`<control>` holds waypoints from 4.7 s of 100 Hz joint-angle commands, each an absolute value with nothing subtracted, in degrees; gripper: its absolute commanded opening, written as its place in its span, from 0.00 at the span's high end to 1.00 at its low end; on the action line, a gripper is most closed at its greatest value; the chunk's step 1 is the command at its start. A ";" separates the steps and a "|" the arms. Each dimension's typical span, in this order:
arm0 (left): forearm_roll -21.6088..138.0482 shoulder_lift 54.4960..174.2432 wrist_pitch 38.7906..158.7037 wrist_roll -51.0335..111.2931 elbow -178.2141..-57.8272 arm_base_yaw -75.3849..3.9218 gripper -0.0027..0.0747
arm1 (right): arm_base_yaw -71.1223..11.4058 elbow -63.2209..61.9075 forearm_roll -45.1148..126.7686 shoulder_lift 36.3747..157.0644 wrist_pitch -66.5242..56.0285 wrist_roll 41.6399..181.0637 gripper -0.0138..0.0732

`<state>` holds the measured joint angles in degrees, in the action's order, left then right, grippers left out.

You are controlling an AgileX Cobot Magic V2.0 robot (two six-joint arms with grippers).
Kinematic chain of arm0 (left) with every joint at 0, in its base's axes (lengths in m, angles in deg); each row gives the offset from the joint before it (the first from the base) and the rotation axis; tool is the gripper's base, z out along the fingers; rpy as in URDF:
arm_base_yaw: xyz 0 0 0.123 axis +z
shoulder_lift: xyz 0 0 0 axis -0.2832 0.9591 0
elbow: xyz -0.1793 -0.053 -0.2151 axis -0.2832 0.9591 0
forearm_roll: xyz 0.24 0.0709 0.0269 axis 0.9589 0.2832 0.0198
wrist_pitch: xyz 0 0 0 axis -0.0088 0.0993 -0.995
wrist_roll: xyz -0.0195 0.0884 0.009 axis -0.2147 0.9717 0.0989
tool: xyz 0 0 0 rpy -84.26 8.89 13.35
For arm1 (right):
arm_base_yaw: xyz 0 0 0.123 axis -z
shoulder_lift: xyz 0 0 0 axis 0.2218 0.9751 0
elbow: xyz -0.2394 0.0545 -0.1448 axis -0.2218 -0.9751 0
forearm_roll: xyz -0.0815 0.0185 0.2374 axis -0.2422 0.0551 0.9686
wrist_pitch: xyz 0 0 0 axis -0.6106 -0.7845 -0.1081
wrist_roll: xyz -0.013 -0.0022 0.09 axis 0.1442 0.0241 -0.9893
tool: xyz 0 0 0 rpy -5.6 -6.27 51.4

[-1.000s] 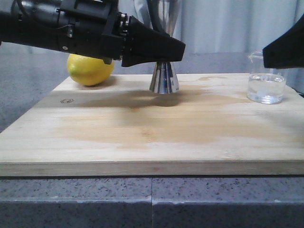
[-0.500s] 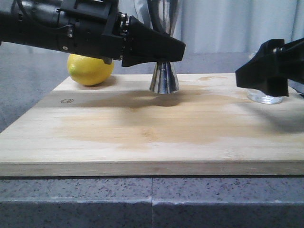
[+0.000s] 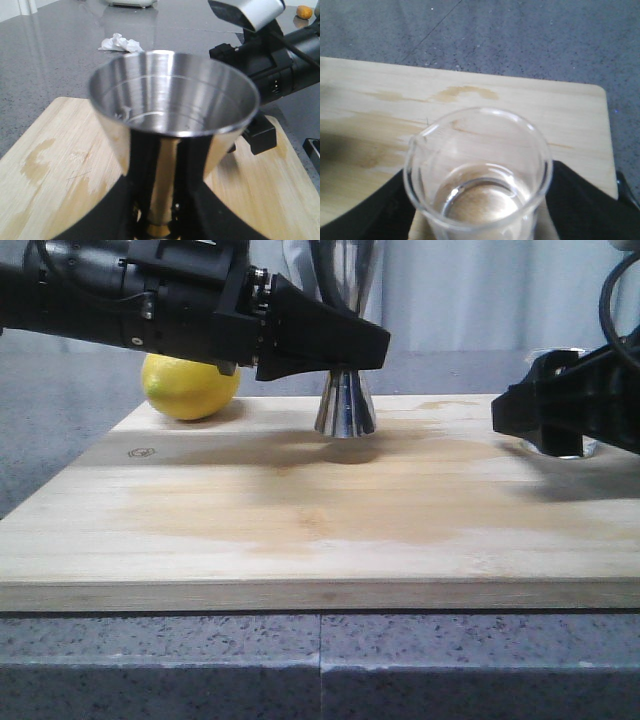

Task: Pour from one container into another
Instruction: 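Reach the right gripper to the glass beaker and grasp it, then lift the beaker with the right gripper over the jigger cup, then tilt the beaker with the right gripper, pouring liquid into the jigger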

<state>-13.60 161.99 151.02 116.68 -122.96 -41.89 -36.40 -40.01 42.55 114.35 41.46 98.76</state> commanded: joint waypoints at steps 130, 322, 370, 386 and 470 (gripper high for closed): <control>-17.12 159.32 154.96 116.85 -124.65 -41.81 0.94 | -35.62 -23.29 30.50 106.10 20.66 98.66 0.51; -15.92 159.32 154.96 116.51 -124.65 -41.81 0.94 | -45.97 9.65 18.19 112.10 -23.57 116.71 0.51; -15.92 159.32 154.96 116.51 -124.65 -41.81 0.94 | -45.97 9.65 16.12 112.61 -24.07 116.71 0.51; -15.92 159.32 154.96 116.51 -124.65 -41.81 0.94 | -45.97 9.65 14.33 112.61 -25.02 116.71 0.51; -15.65 159.32 155.17 116.36 -124.65 -41.81 0.94 | -49.26 12.33 8.89 115.04 -28.89 116.81 0.51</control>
<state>-11.98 161.99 151.02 116.68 -122.96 -41.89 -48.99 9.32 11.35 115.58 -30.91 116.48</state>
